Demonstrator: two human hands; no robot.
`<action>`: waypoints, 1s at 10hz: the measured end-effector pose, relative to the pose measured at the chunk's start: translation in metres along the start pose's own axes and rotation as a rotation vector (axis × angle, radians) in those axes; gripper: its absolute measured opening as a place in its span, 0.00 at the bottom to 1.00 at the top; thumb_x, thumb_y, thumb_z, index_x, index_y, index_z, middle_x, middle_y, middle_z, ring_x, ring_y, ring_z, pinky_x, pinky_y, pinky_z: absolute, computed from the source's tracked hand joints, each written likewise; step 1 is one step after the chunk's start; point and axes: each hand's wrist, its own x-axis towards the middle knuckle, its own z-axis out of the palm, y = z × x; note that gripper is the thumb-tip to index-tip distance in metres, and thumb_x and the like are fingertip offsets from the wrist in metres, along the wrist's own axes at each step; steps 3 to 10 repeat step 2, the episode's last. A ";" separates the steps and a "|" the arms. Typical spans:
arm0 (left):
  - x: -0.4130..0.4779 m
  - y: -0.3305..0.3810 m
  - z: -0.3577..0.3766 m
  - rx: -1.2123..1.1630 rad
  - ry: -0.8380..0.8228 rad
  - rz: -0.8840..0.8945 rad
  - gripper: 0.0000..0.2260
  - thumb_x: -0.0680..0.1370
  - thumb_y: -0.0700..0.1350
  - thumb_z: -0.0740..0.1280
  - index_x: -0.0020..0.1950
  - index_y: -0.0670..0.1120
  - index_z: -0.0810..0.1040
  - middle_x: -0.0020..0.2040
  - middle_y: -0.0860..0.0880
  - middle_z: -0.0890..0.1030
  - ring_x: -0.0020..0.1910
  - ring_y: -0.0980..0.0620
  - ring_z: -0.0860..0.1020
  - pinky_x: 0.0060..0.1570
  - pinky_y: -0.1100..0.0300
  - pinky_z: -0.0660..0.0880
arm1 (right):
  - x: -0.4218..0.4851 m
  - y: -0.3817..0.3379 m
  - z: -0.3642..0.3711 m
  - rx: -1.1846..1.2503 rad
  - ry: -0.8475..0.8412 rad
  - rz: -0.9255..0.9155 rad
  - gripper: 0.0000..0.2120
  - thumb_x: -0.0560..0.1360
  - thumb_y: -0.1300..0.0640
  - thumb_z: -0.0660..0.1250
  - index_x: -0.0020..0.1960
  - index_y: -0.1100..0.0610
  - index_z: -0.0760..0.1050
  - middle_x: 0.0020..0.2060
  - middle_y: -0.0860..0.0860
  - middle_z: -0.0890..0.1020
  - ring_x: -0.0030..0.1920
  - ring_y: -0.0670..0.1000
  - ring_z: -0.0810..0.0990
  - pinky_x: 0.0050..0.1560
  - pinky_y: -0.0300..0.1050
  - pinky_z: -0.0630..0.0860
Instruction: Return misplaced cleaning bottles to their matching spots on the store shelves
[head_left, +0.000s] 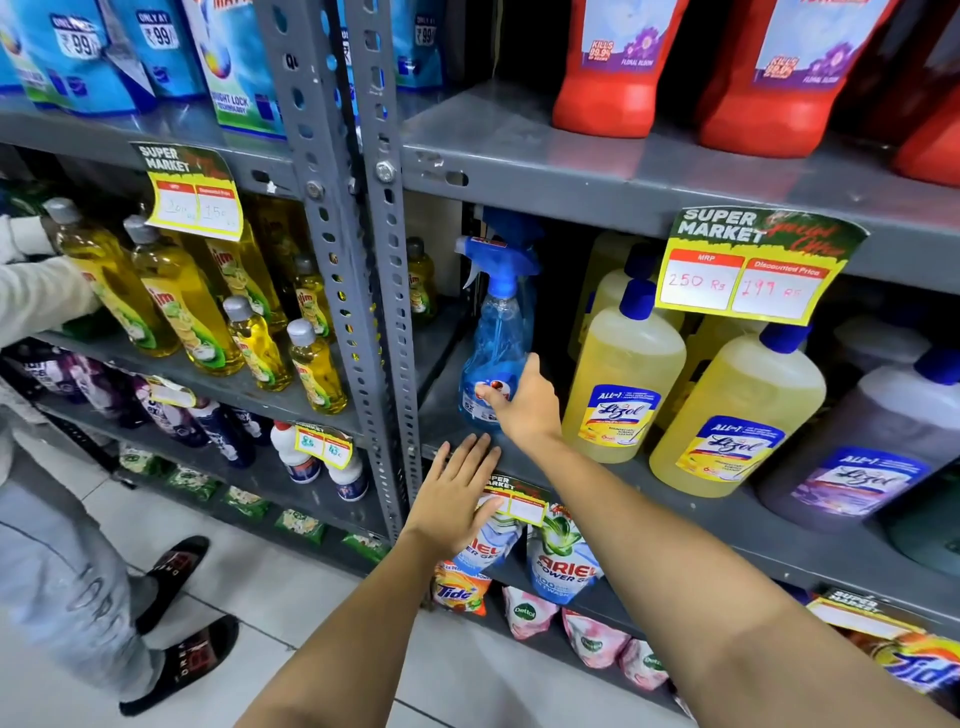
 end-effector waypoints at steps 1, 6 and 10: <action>0.001 -0.002 0.003 -0.006 0.029 0.013 0.29 0.82 0.59 0.50 0.77 0.43 0.60 0.76 0.43 0.63 0.76 0.44 0.58 0.72 0.44 0.51 | 0.002 0.001 0.002 -0.002 -0.004 0.003 0.29 0.71 0.49 0.74 0.65 0.58 0.64 0.61 0.57 0.79 0.60 0.58 0.80 0.57 0.52 0.79; 0.001 -0.005 0.002 -0.006 0.043 0.012 0.29 0.82 0.59 0.48 0.77 0.43 0.60 0.77 0.43 0.62 0.76 0.45 0.57 0.73 0.45 0.50 | 0.000 -0.002 0.002 0.032 -0.015 0.021 0.30 0.71 0.50 0.74 0.65 0.57 0.63 0.62 0.57 0.78 0.62 0.58 0.79 0.59 0.53 0.78; 0.001 -0.005 0.002 -0.006 0.043 0.012 0.29 0.82 0.59 0.48 0.77 0.43 0.60 0.77 0.43 0.62 0.76 0.45 0.57 0.73 0.45 0.50 | 0.000 -0.002 0.002 0.032 -0.015 0.021 0.30 0.71 0.50 0.74 0.65 0.57 0.63 0.62 0.57 0.78 0.62 0.58 0.79 0.59 0.53 0.78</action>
